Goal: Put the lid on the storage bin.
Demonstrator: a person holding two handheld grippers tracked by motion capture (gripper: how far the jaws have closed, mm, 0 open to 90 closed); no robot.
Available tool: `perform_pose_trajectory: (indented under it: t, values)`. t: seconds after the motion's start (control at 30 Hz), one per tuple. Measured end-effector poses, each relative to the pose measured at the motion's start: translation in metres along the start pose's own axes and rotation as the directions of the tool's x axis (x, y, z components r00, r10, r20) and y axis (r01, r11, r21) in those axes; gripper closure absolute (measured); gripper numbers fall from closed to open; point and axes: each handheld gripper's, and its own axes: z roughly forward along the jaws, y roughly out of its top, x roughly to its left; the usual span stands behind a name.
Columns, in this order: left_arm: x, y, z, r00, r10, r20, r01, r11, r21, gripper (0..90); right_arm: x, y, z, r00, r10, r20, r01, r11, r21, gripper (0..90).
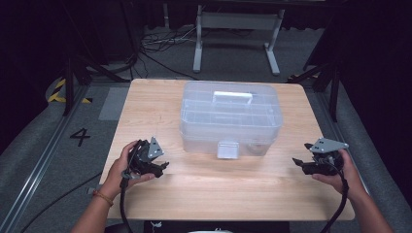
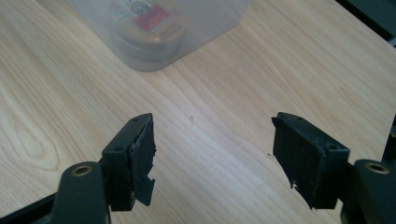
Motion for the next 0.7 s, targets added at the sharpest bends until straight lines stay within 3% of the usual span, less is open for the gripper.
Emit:
perform_pose_trajectory:
  t: [0.27,0.37,0.6,0.7]
  values:
    - [-0.002,-0.016,-0.002,0.9998,-0.019,0.006,0.018,0.9998,0.008,20.0,0.000,-0.018,-0.002,0.9995,0.032,0.006,-0.032,0.999,-0.004,29.5]
    - [-0.003,-0.026,-0.004,0.9976,-0.066,0.020,0.067,0.9976,-0.018,20.3,-0.001,-0.026,-0.001,0.9992,0.041,0.002,-0.041,0.999,0.019,30.7]
    - [-0.004,-0.044,-0.006,0.9961,-0.083,0.029,0.083,0.9965,0.008,18.5,-0.001,-0.045,0.001,0.9976,0.068,-0.009,-0.068,0.997,0.037,27.6]
    - [-0.003,-0.052,-0.009,0.9919,-0.119,0.043,0.120,0.9928,-0.006,18.5,-0.002,-0.053,0.001,0.9956,0.092,-0.017,-0.091,0.995,0.026,27.1]
